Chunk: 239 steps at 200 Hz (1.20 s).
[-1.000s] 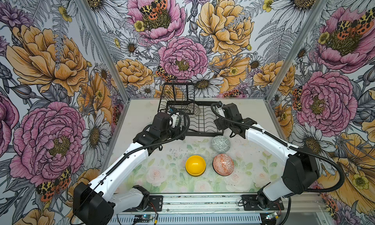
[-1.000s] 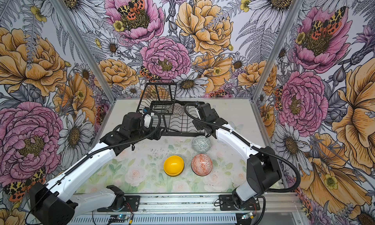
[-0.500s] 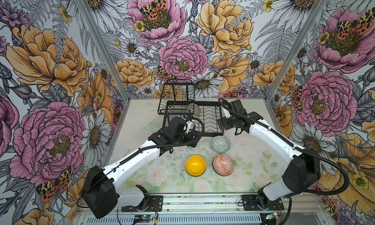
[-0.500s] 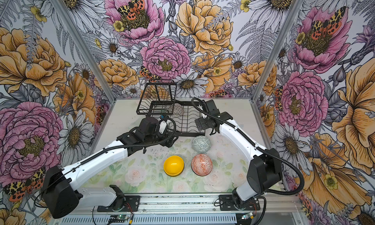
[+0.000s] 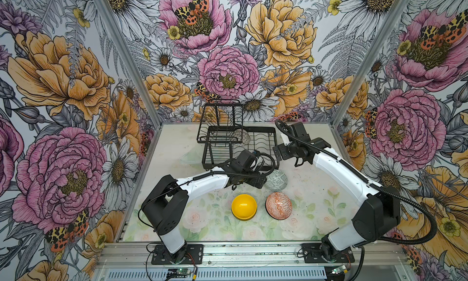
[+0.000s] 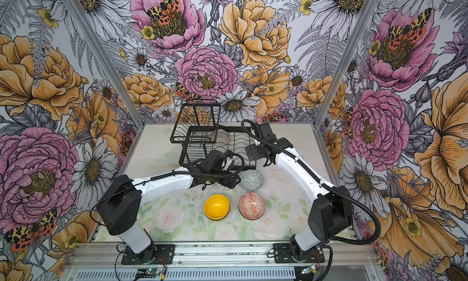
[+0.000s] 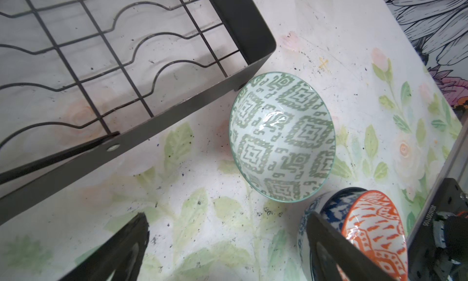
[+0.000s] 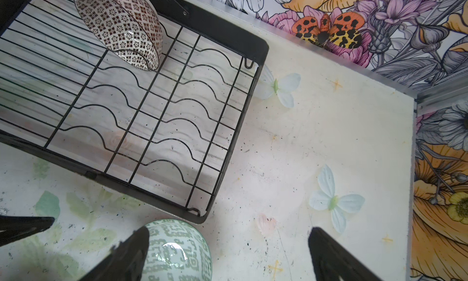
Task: Load the bowls into the dish rack
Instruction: 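Move the left gripper down to the green-patterned bowl on the table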
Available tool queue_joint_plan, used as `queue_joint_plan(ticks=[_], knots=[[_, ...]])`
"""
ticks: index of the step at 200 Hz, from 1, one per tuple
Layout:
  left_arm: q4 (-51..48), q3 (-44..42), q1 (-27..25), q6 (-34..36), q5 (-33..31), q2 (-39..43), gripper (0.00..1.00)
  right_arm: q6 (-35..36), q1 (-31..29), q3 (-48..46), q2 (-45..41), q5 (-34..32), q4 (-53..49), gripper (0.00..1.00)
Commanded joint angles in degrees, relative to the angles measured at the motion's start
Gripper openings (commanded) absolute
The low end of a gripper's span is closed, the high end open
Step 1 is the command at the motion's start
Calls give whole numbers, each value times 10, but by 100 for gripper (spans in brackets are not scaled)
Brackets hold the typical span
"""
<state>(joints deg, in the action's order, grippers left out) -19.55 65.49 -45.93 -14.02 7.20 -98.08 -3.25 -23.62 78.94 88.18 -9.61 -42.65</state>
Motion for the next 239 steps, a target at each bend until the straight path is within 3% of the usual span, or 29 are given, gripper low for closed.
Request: queue_joint_plan(ticks=[1, 103, 159, 207, 239], knots=[[25, 27, -5, -19, 26, -21, 94, -8, 5, 7, 1, -10, 1, 100], [10, 92, -18, -41, 38, -127, 67, -8, 17, 0, 15, 7, 9, 99], [7, 107, -19, -48, 37, -145, 33, -8, 23, -3, 16, 11, 11, 99], [3, 113, -18, -54, 27, -151, 25, -7, 24, -5, 14, 13, 11, 100], [-1, 112, -16, -57, 20, -149, 11, -7, 25, -3, 11, 19, 11, 99]])
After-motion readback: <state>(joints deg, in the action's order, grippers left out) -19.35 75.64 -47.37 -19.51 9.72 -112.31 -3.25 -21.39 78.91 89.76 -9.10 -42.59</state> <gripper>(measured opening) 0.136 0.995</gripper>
